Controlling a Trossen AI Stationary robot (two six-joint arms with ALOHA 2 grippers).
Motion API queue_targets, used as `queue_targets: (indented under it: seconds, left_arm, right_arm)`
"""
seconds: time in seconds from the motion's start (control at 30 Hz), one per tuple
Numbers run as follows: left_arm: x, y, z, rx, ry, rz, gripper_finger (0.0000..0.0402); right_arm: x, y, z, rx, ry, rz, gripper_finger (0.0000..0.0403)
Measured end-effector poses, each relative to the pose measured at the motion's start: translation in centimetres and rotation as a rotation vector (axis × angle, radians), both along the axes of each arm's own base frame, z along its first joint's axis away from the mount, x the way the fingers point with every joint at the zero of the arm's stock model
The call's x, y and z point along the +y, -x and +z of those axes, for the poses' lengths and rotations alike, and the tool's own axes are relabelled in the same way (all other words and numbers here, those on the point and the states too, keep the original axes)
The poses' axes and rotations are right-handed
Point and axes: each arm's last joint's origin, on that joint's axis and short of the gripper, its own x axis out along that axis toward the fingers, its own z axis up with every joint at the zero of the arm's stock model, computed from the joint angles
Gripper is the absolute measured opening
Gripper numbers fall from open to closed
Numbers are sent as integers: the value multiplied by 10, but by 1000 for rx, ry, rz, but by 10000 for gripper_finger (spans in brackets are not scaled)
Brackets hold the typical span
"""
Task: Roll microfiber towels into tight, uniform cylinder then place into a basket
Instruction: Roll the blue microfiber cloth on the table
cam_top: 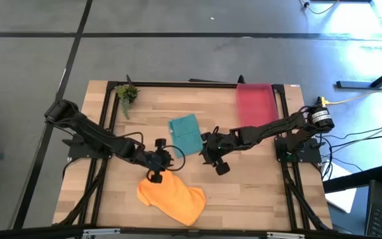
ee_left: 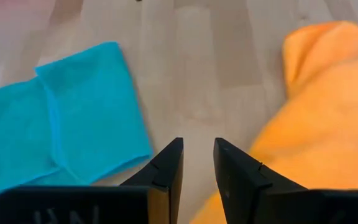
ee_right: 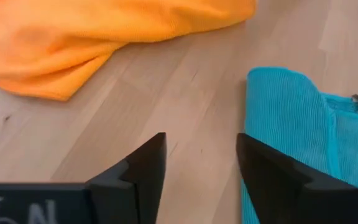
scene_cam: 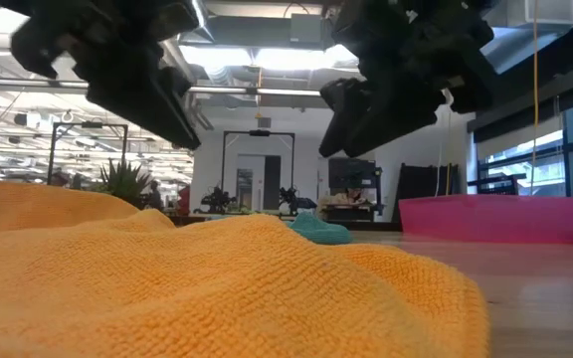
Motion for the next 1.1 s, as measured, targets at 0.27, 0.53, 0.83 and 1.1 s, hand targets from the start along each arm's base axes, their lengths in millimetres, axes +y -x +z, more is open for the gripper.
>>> queue_targets:
  seconds: [0.27,0.53,0.83,1.1]
  left_arm:
    - [13,-14,-14,8,-75,68,80]
    - [29,-24,-30,52,-91,129,80]
    - [31,-23,-29,56,-97,118,73]
    - [27,-23,-28,45,-94,104,90]
  right_arm:
    - [-6,-2,-1,-6,1,-17,233]
    - [-20,-8,-15,28,7,-56,234]
    - [-25,-10,-17,27,5,-73,234]
    - [-25,-10,-17,27,4,-73,234]
